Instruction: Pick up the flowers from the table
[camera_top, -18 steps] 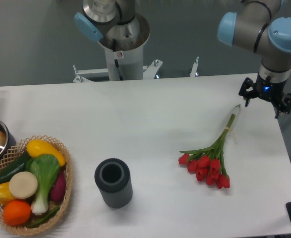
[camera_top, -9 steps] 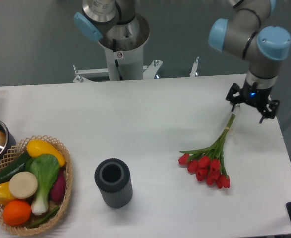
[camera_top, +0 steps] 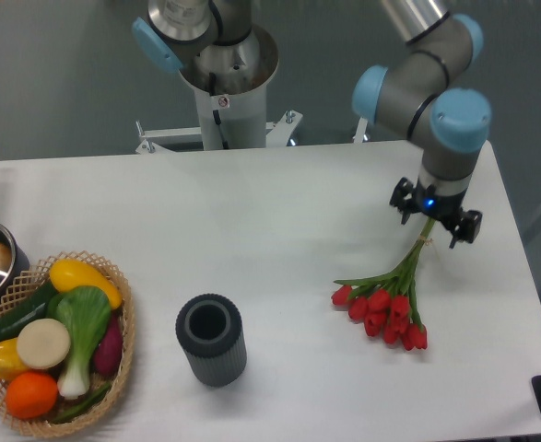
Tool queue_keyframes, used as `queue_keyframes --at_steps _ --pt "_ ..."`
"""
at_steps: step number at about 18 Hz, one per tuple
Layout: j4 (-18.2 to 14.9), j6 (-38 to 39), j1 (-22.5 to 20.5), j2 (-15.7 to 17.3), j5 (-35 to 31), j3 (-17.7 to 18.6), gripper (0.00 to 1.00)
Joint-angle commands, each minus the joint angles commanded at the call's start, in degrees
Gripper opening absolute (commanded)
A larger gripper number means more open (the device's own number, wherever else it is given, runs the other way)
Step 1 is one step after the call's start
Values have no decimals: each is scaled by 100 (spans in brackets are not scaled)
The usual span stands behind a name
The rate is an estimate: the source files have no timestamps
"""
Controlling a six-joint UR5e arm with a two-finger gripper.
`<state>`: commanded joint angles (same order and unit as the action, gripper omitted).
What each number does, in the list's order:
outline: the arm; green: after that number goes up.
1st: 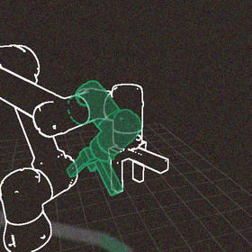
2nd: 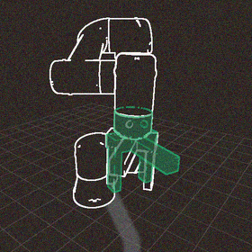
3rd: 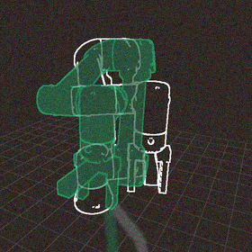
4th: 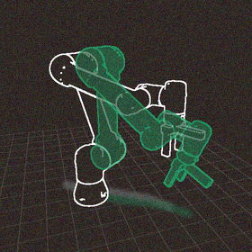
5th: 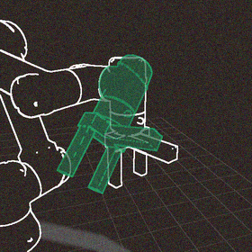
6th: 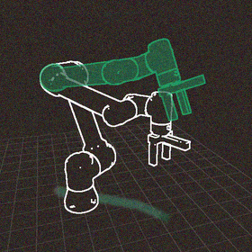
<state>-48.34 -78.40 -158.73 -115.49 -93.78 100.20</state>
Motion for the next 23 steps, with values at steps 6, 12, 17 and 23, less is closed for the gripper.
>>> queue_keyframes --at_steps 6,12,17,23 --pt "0 421 237 -254 -9 -219 100" --pt "9 642 413 -395 -26 -316 100" --pt "-17 606 501 -519 -44 -396 87" --pt "-35 783 660 -448 -510 -431 0"
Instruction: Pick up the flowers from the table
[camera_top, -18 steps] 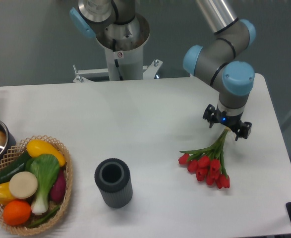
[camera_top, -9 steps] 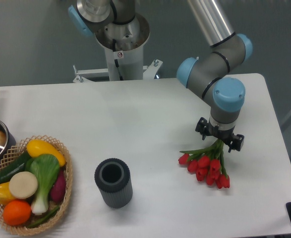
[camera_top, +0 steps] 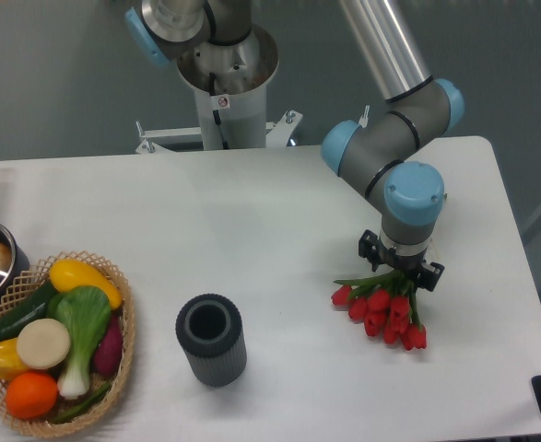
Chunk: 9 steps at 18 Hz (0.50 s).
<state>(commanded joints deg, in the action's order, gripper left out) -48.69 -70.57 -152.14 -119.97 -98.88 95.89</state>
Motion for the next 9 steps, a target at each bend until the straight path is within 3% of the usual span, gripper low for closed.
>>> queue_keyframes --at_steps 5,9 --pt "-9 43 9 70 -35 17 0" --pt "-62 26 -26 378 -237 61 0"
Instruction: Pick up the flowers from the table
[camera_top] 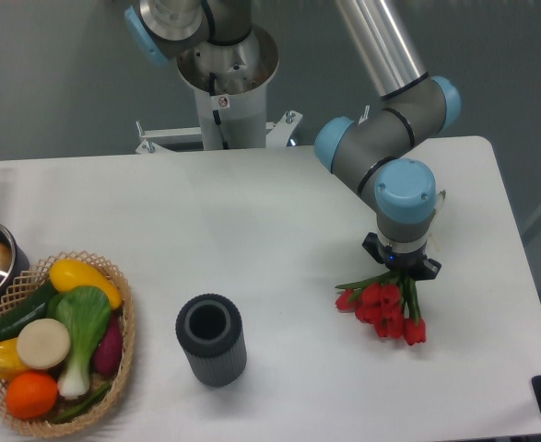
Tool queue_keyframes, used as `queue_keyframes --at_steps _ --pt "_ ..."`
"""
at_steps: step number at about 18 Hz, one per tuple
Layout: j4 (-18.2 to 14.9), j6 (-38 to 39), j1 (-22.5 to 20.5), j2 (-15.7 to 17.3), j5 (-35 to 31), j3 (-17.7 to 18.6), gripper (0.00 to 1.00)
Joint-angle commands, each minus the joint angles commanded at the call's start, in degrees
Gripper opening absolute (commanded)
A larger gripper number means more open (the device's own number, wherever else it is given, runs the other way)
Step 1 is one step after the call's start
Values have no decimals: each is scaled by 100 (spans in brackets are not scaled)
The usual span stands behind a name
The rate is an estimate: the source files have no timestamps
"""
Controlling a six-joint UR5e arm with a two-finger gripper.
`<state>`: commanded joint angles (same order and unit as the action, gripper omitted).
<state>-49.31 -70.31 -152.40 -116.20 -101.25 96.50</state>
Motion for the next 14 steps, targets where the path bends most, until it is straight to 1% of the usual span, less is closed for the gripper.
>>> queue_keyframes --at_steps 2,4,5,6,8,10,11,14 --pt "-9 -18 -26 53 9 -35 0" --pt "-105 -9 -53 88 -9 -175 0" --pt "-227 -18 -44 106 -26 -289 0" --pt "-429 -61 -44 106 -113 -420 0" --pt "-886 -53 -44 97 -158 -815 0" --pt "-1045 -44 -53 88 -106 -1062 0" --pt "-1176 -53 -88 88 -88 -1185 0" --pt "-1371 -53 -149 88 -70 -1292 0"
